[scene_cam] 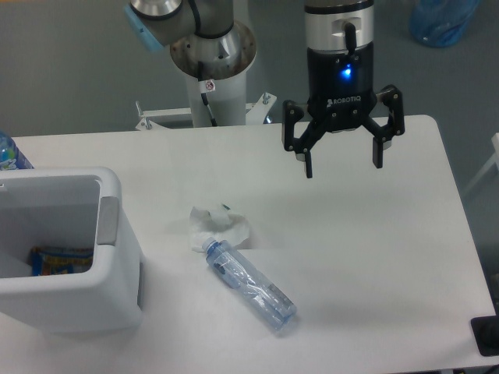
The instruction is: Open the trash can
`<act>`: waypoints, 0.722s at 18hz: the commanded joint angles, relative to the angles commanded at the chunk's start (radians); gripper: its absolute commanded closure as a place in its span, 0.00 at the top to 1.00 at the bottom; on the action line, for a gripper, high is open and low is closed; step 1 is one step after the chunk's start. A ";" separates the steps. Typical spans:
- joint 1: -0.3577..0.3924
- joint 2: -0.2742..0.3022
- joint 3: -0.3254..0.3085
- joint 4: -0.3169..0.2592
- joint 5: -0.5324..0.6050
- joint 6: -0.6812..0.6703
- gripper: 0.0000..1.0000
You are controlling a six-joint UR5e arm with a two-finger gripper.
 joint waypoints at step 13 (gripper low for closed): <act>0.017 0.028 -0.029 0.000 0.000 0.015 1.00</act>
